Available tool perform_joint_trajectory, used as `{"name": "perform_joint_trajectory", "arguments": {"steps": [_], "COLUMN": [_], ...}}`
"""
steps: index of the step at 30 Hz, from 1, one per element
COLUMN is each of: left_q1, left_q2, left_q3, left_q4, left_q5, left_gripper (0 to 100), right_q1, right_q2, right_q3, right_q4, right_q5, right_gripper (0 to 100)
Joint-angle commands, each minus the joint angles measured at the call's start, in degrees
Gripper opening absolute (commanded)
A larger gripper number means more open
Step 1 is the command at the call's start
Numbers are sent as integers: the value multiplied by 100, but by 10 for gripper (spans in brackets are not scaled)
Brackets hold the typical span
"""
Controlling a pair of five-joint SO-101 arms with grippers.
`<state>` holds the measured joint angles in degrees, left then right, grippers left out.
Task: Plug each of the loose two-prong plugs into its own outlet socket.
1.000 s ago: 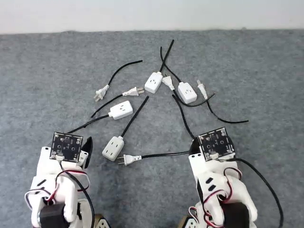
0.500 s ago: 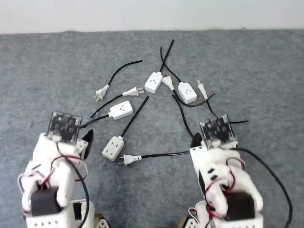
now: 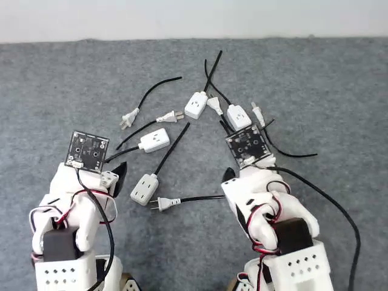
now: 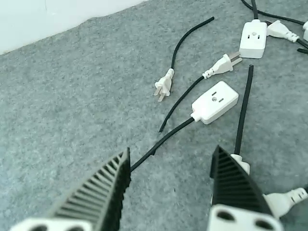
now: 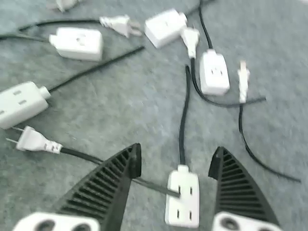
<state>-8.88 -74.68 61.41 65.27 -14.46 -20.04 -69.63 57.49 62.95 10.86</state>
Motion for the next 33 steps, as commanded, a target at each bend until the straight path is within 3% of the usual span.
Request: {"name": "perform_joint_trajectory", "arguments": {"steps": [1,4,25,33], "left_q1": [44,53,9,18], "left_q2": [18,18,18,18], "left_q3": [-268,-224,-4,-13], "left_q4": [-308,-378,-369,-343], "left_q5": [105,105,308,308], "left_gripper": [265,265,265,265], "right_q1": [-453,-734,-523,48], "right_q2": [75,75,426,1270], "right_q3": [-352,-325,35,-141], "right_q4": [-321,-321,-593,-875], "right_q5": [-26,-62,-343,-343], "right_gripper": [245,245,246,246]}}
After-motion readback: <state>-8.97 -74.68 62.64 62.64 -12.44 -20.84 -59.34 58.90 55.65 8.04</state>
